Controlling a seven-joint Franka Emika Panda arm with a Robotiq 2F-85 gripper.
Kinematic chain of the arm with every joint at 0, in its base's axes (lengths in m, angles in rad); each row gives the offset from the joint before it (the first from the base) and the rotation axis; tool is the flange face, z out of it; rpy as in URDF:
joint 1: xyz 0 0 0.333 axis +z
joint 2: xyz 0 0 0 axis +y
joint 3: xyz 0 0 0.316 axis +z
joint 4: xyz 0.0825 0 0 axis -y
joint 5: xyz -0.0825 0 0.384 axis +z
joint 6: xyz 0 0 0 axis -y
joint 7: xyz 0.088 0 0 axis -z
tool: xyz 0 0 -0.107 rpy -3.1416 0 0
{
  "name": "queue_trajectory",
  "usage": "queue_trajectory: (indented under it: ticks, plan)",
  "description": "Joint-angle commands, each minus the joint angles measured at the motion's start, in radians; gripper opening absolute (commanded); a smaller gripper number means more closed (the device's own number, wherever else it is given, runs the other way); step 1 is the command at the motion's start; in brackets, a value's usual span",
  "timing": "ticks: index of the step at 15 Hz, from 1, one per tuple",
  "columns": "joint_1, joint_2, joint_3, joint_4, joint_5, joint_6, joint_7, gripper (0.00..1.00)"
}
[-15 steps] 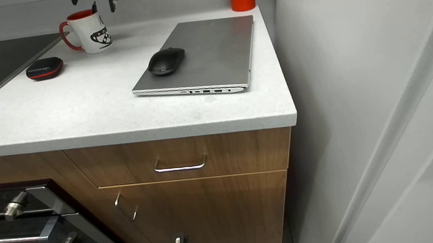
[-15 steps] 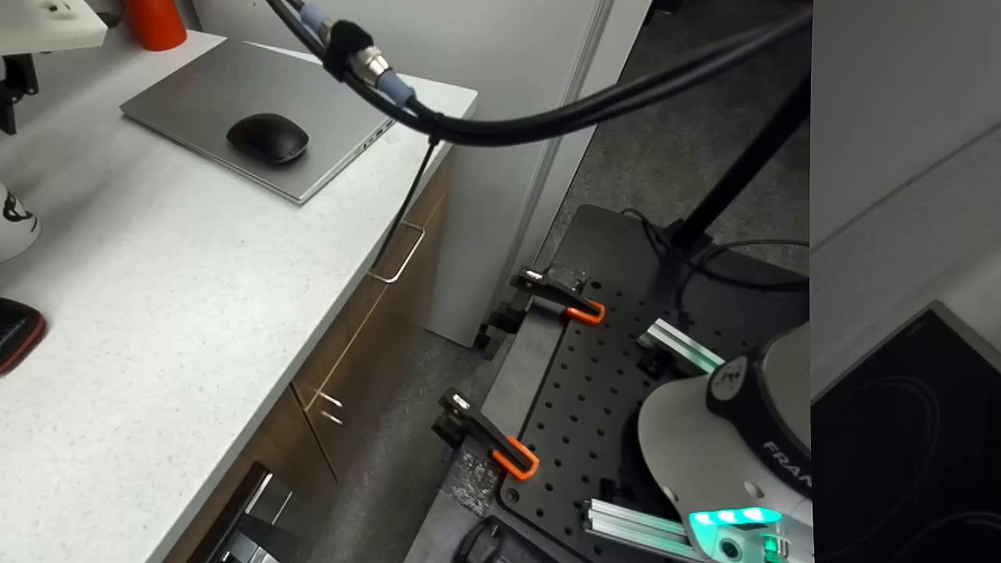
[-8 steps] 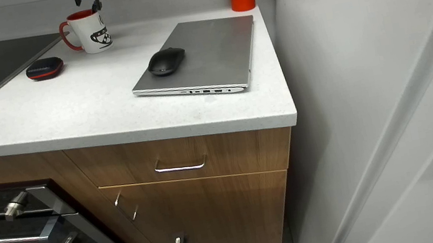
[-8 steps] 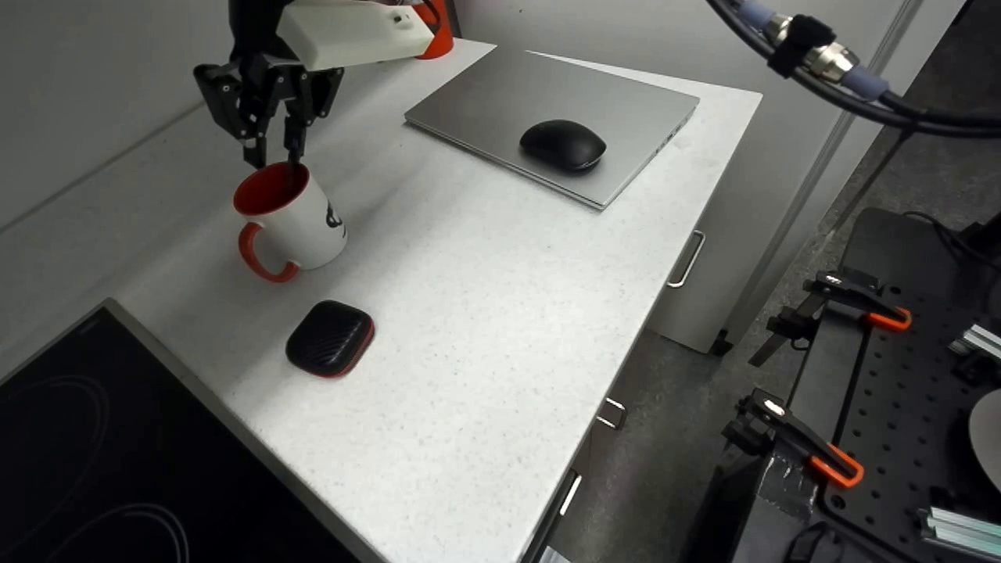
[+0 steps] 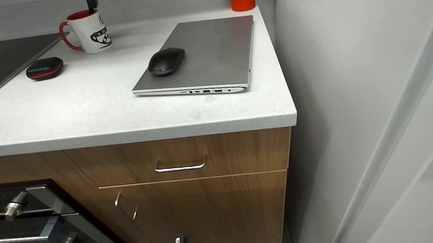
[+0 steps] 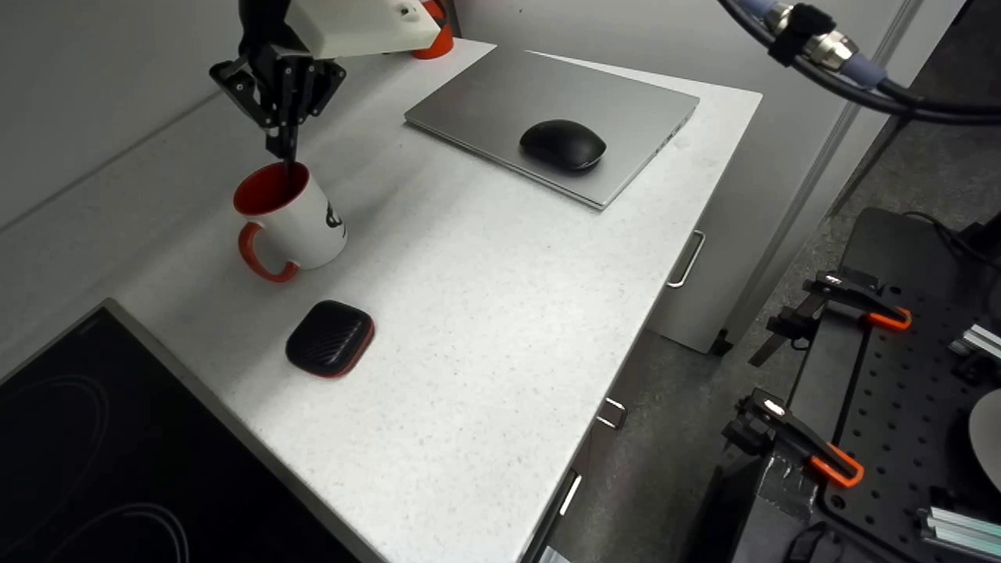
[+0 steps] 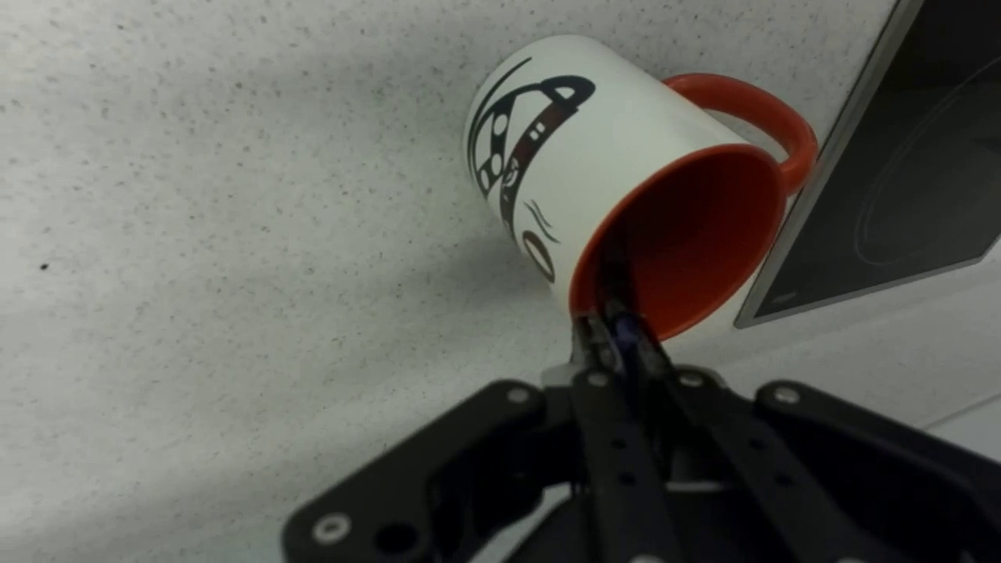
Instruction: Take the pen out of the mug and put it on the counter
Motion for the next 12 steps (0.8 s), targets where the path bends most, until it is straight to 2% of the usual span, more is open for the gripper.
queue_trajectory:
  ticks: [1, 6, 9, 12]
  plan:
    - [-0.029, 0.006, 0.023, 0.029, 0.016, -0.038, -0.004, 0.01]
    - [-0.048, -0.038, 0.041, -0.003, 0.045, -0.025, -0.027, 0.02]
    - [-0.072, -0.103, 0.061, -0.054, 0.09, -0.011, -0.059, 0.02]
    - [-0.076, -0.184, 0.048, -0.123, 0.096, 0.006, -0.063, 0.02]
